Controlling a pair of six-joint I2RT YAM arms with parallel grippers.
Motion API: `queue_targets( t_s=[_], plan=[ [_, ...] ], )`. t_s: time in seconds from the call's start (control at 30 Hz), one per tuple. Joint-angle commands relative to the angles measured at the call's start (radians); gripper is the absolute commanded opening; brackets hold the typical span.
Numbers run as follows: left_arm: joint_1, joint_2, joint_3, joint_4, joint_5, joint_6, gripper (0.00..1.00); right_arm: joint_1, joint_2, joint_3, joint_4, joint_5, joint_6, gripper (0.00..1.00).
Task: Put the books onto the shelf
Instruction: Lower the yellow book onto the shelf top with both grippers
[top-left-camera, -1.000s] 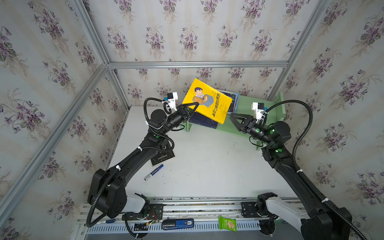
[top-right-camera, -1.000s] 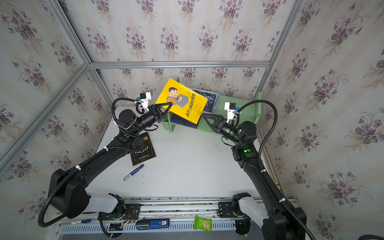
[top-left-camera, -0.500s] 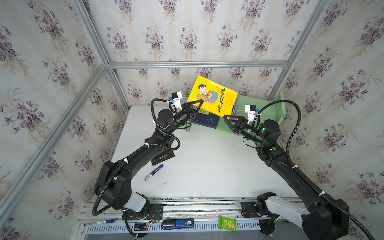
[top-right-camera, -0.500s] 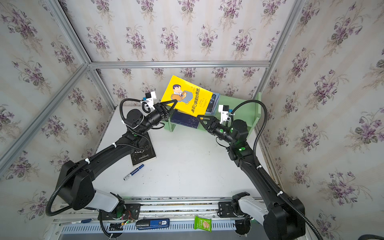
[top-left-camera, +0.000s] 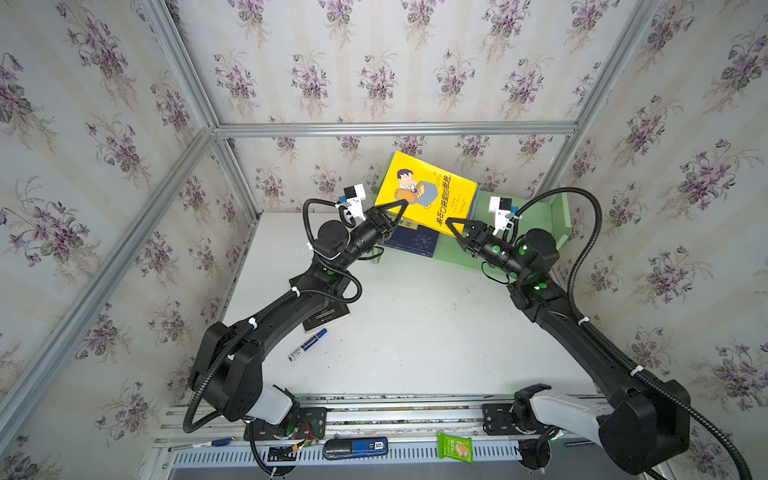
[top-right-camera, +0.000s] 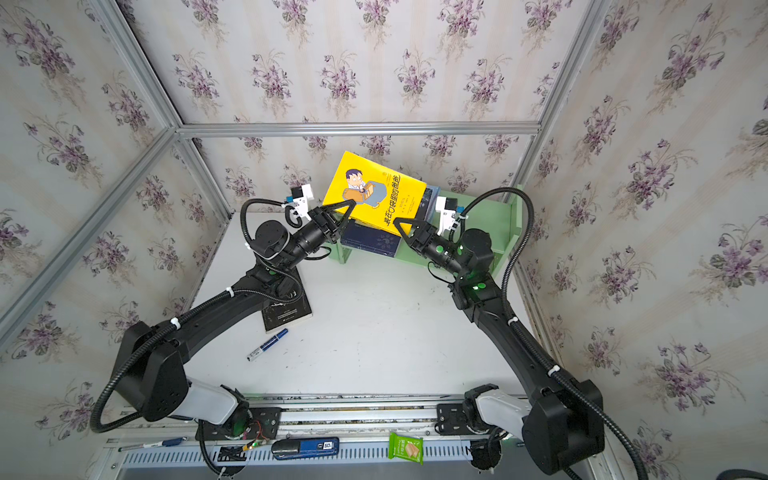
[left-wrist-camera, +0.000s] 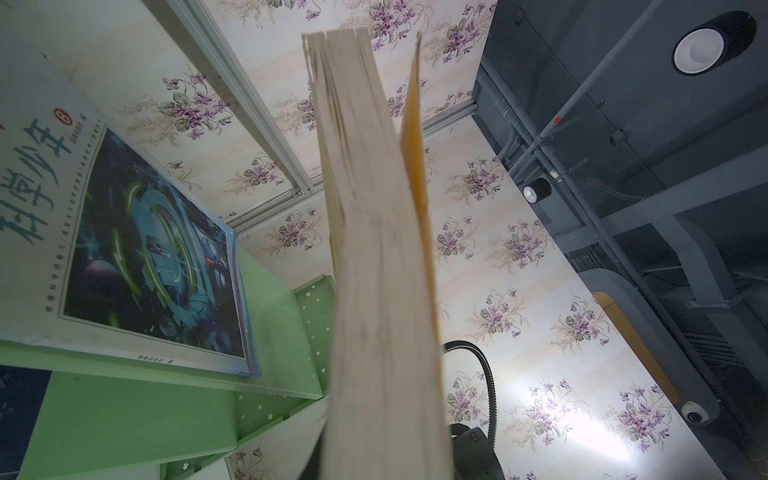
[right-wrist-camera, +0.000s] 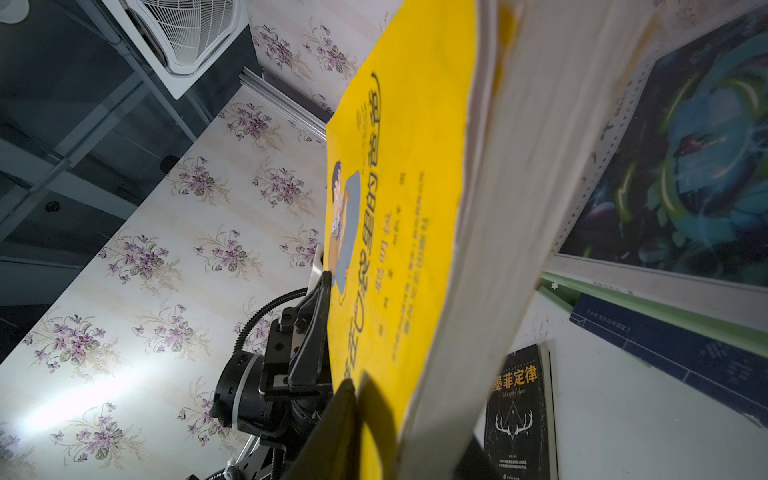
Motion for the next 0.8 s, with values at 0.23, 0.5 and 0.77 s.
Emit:
queue_targets(
  t_s=[0.23, 0.5, 0.77],
  plan=[
    [0.035, -0.029, 0.001, 0.037, 0.026, 0.073, 0.99, -0.009, -0.033, 0.109, -0.169, 0.004, -0.145, 0.16],
    [0.187, -0.134, -0.171, 0.017, -0.002, 0.054, 0.99, -0.028, 0.025, 0.250, -0.280, 0.035, -0.202, 0.12],
    [0.300, -0.189, -0.299, -0.029, 0.009, 0.042, 0.99, -0.029, 0.108, 0.332, -0.329, 0.138, -0.215, 0.11]
  ],
)
